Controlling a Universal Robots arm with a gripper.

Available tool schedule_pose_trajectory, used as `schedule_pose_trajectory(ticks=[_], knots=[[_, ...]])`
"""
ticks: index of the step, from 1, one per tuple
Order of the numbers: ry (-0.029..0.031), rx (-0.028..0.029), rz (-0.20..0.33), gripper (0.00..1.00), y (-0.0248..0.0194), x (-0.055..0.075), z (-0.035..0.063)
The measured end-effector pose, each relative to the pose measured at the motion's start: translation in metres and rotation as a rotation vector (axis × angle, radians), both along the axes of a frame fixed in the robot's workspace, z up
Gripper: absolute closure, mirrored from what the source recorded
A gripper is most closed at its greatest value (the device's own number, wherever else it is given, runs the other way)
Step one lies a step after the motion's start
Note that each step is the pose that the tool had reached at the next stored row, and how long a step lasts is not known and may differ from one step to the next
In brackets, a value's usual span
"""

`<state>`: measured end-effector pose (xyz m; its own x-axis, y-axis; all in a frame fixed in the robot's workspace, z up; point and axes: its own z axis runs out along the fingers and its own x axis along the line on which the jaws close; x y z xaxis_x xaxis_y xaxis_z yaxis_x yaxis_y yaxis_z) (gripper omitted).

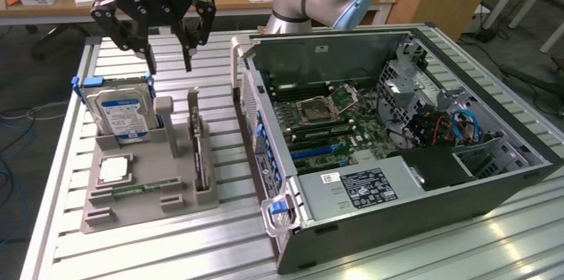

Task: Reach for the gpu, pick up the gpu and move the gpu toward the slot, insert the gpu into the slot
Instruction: 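Pick up the gpu and move the gpu toward the slot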

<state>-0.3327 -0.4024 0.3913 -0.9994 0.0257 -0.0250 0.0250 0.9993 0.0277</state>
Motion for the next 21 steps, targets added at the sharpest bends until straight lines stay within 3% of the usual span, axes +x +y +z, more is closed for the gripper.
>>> schedule_pose_trajectory(ticks=[21], knots=[[0.0,-0.0018,0.041,0.47,-0.0137,0.0,-0.0366]])
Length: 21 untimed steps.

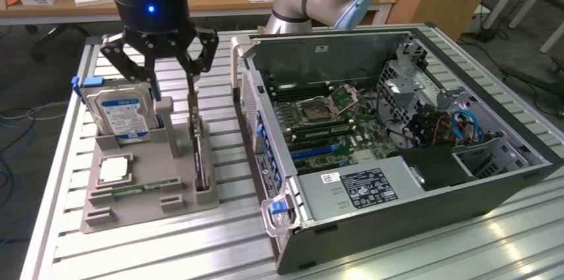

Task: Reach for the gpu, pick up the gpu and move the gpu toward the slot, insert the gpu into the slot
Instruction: 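Pick up the gpu and move the gpu toward the slot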

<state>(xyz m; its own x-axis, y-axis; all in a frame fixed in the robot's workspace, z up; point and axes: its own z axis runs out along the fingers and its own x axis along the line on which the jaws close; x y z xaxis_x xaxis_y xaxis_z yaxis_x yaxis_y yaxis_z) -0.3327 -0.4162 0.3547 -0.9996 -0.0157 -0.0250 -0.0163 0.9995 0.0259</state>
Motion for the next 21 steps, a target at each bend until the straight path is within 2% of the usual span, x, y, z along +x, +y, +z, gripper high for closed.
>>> schedule_pose_trajectory(ticks=[3,7,13,19,21], knots=[[0.0002,0.0,0.005,0.47,-0.0051,0.0,-0.006],[0.0,0.0,0.005,0.47,-0.0086,0.001,-0.0096],[-0.0001,-0.0004,0.005,0.47,-0.011,0.004,-0.0163],[0.0,-0.0005,0.005,0.47,-0.0176,0.005,-0.0272],[-0.0017,-0.0005,0.005,0.47,-0.0191,0.006,-0.031]])
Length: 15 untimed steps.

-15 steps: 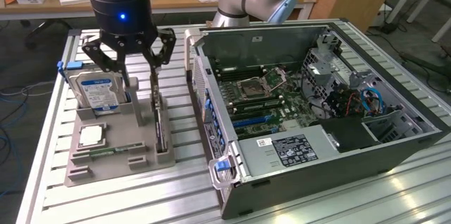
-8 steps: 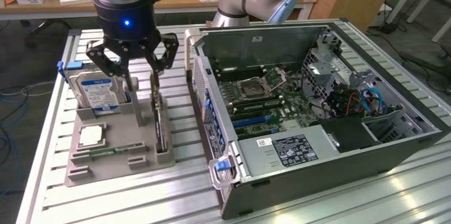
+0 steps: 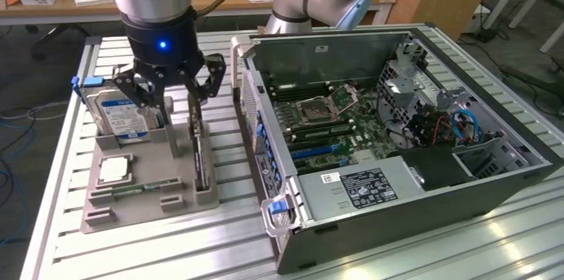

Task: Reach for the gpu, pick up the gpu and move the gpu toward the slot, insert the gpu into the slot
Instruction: 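Pick up the gpu and move the gpu toward the slot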

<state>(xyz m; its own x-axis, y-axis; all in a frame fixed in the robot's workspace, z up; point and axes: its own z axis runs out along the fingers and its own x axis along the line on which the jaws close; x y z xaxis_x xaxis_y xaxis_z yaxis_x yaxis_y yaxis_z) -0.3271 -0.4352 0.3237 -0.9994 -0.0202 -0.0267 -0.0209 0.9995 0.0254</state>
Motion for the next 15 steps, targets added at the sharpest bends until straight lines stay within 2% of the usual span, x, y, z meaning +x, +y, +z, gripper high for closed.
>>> schedule_pose_trajectory(ticks=[7,10,15], knots=[[-0.0074,0.0,-0.006,0.47,-0.0019,0.003,-0.0127],[-0.0078,0.0,-0.008,0.47,-0.0035,0.003,-0.0214],[-0.0079,0.0001,-0.008,0.47,-0.0051,0.003,-0.0306]])
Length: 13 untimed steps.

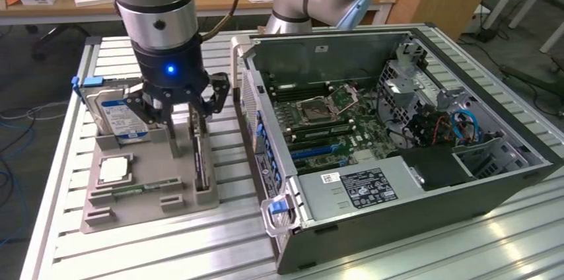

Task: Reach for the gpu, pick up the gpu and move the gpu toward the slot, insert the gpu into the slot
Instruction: 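Pick up the gpu and move the gpu toward the slot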

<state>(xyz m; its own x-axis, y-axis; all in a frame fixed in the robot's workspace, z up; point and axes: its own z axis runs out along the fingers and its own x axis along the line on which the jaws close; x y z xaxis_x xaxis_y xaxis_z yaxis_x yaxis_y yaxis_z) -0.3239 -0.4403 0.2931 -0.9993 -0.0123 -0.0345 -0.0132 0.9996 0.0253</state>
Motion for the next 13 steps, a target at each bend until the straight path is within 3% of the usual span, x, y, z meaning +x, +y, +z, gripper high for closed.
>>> schedule_pose_trajectory(ticks=[13], knots=[[0.0,0.0,0.0,0.47,-0.0042,0.0,-0.0236]])
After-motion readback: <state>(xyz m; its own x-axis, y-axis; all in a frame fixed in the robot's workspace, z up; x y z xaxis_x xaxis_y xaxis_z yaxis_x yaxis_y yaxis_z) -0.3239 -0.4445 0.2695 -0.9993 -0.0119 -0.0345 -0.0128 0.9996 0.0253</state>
